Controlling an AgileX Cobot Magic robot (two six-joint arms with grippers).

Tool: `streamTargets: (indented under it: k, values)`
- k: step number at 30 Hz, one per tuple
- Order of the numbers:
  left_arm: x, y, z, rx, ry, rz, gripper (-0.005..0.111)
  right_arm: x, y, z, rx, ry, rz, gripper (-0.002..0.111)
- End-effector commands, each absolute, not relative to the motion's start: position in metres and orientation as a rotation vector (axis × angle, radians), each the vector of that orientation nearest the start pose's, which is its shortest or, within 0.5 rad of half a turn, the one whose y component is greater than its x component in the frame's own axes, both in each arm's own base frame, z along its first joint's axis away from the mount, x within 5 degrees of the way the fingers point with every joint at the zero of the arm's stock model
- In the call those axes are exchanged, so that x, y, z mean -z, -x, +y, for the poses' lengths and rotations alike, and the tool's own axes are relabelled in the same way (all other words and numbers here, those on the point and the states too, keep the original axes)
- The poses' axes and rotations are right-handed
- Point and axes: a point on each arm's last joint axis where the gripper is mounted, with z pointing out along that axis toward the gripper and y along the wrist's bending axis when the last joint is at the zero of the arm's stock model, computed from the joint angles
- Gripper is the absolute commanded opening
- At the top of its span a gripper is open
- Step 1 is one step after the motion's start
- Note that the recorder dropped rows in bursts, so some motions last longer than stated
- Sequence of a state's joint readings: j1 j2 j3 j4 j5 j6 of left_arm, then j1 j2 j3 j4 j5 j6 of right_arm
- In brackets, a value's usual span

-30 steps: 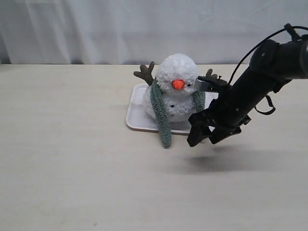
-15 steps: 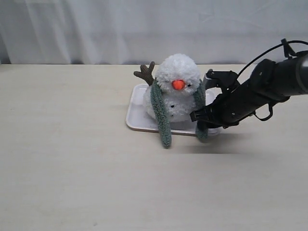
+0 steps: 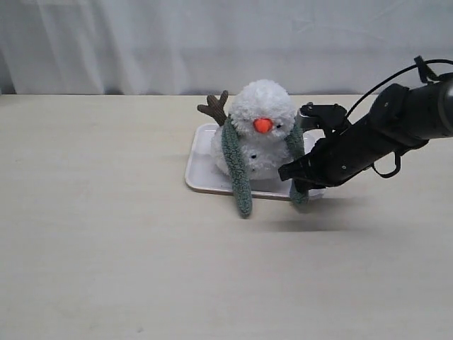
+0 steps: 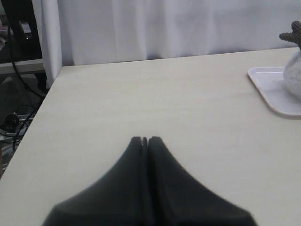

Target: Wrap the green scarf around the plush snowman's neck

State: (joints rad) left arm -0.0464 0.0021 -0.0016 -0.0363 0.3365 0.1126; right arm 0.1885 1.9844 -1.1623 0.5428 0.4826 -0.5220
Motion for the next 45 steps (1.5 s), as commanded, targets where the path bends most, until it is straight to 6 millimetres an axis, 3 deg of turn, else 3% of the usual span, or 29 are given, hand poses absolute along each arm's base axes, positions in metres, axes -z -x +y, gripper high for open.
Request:
streamTargets:
  k: [1, 5, 10, 15, 19, 23, 28, 33, 35, 37, 42, 45]
  values:
    - [-0.184, -0.054, -0.004, -0.009, -0.116, 1.803, 0.000, -0.158, -0.364, 0.103, -0.541, 0.472, 2.660, 0.004]
    - [-0.184, -0.054, -0.004, -0.009, -0.116, 1.804, 0.000, -0.173, -0.359, 0.113, -0.703, 0.490, 2.604, 0.004]
    - [-0.184, -0.054, -0.004, -0.009, -0.116, 1.804, 0.000, -0.174, -0.352, 0.122, -0.899, 0.550, 2.597, 0.004]
    - [-0.184, -0.054, -0.004, -0.009, -0.116, 1.804, 0.000, -0.150, -0.351, 0.124, -0.946, 0.485, 2.641, 0.004]
    - [-0.184, -0.054, -0.004, -0.009, -0.116, 1.804, 0.000, -0.140, -0.360, 0.132, -1.088, 0.376, 2.544, 0.004]
    - [-0.184, -0.054, -0.004, -0.009, -0.116, 1.804, 0.000, -0.110, -0.367, 0.136, -1.162, 0.284, 2.527, 0.004]
    - [-0.184, -0.054, -0.004, -0.009, -0.116, 1.803, 0.000, -0.093, -0.366, 0.137, -1.182, 0.339, 2.530, 0.005]
    - [-0.184, -0.054, -0.004, -0.009, -0.116, 1.803, 0.000, -0.097, -0.361, 0.141, -1.274, 0.398, 2.501, 0.025]
    - [-0.184, -0.054, -0.004, -0.009, -0.116, 1.803, 0.000, -0.098, -0.358, 0.142, -1.314, 0.424, 2.503, 0.045]
    - [-0.184, -0.054, -0.004, -0.009, -0.116, 1.803, 0.000, -0.099, -0.353, 0.143, -1.370, 0.432, 2.540, 0.056]
    - [-0.184, -0.054, -0.004, -0.009, -0.116, 1.803, 0.000, -0.104, -0.327, 0.143, -1.617, 0.650, 2.659, 0.057]
    - [-0.184, -0.054, -0.004, -0.009, -0.116, 1.803, 0.000, -0.108, -0.323, 0.142, -1.602, 0.669, 2.671, 0.056]
